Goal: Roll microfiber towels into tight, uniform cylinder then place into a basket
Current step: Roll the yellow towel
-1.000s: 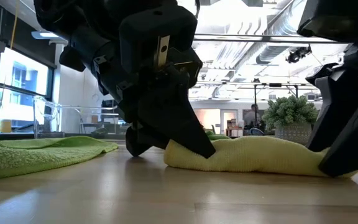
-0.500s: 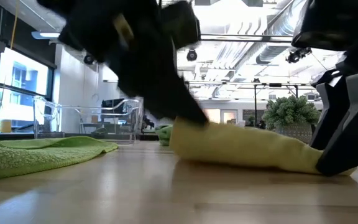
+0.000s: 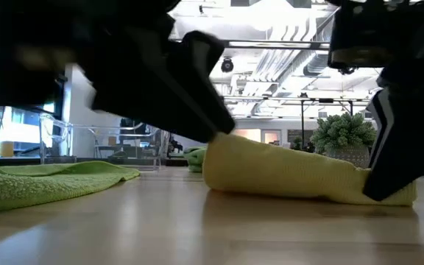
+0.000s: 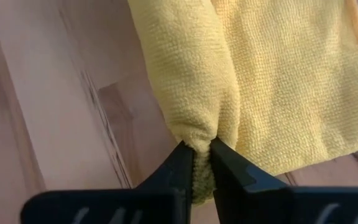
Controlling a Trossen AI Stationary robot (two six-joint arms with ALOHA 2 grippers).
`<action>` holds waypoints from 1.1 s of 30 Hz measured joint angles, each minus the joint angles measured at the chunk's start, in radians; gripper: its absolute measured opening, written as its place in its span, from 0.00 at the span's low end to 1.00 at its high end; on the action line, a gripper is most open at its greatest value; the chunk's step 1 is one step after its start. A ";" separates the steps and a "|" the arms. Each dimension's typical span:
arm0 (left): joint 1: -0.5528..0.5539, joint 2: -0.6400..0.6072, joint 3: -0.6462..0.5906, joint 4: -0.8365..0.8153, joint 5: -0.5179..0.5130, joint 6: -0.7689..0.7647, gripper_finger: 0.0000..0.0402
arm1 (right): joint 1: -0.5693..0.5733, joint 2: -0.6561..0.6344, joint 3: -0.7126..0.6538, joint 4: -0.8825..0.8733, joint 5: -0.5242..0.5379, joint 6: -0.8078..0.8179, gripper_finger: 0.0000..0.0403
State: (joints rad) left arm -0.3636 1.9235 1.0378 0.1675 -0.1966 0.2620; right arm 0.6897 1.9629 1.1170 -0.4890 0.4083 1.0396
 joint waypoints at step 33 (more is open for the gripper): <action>0.190 0.102 0.007 -0.044 0.246 -0.672 0.17 | -0.013 -0.021 0.258 -0.472 0.002 -0.174 0.32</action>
State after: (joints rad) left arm -0.1741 2.0258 1.0448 0.1240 0.0491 -0.4103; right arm 0.6769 1.9419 1.3749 -0.9612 0.4107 0.8654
